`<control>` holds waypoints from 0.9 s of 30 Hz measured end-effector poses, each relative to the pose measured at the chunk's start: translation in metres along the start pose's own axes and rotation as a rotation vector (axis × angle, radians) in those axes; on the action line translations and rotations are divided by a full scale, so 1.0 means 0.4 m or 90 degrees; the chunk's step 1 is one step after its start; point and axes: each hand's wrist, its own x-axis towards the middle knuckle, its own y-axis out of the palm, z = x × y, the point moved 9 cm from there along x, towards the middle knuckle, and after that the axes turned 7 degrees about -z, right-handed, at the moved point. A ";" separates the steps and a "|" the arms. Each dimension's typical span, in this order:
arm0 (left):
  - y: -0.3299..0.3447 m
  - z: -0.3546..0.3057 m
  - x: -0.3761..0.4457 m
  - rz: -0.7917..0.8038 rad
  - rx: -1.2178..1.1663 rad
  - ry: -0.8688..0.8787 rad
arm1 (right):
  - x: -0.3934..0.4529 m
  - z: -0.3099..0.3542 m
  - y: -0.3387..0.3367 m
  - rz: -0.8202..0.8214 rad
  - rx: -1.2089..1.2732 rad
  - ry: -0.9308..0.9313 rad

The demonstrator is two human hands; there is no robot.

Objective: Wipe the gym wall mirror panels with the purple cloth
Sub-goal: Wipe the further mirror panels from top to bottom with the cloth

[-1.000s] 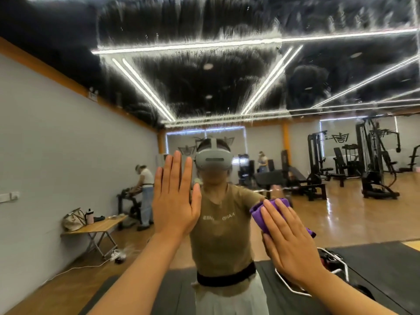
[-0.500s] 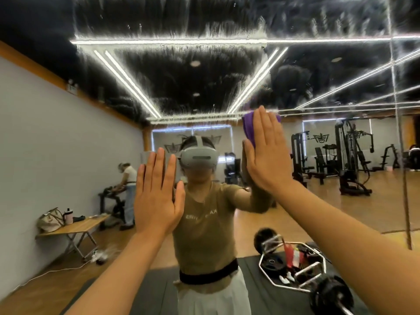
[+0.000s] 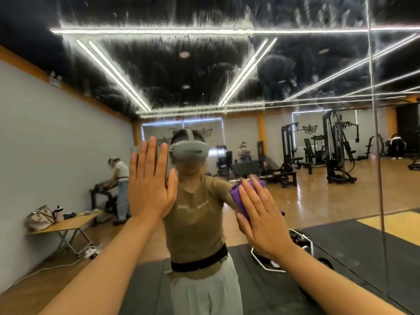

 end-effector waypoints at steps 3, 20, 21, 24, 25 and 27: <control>0.000 -0.001 0.001 -0.004 0.002 0.005 | 0.149 -0.038 -0.011 -0.012 0.015 0.050; 0.000 -0.006 0.001 -0.014 -0.002 0.011 | -0.263 0.034 0.031 0.017 -0.043 -0.018; 0.000 -0.005 0.002 -0.013 0.002 0.012 | -0.293 0.036 0.033 0.024 -0.049 -0.015; -0.001 -0.005 0.005 -0.004 0.004 0.013 | -0.300 0.030 0.033 0.052 -0.048 -0.019; -0.001 -0.005 0.005 0.000 0.004 0.014 | -0.286 0.029 0.031 0.060 -0.038 -0.027; -0.003 -0.006 0.007 0.002 0.007 0.014 | -0.228 0.023 0.024 0.058 -0.003 -0.019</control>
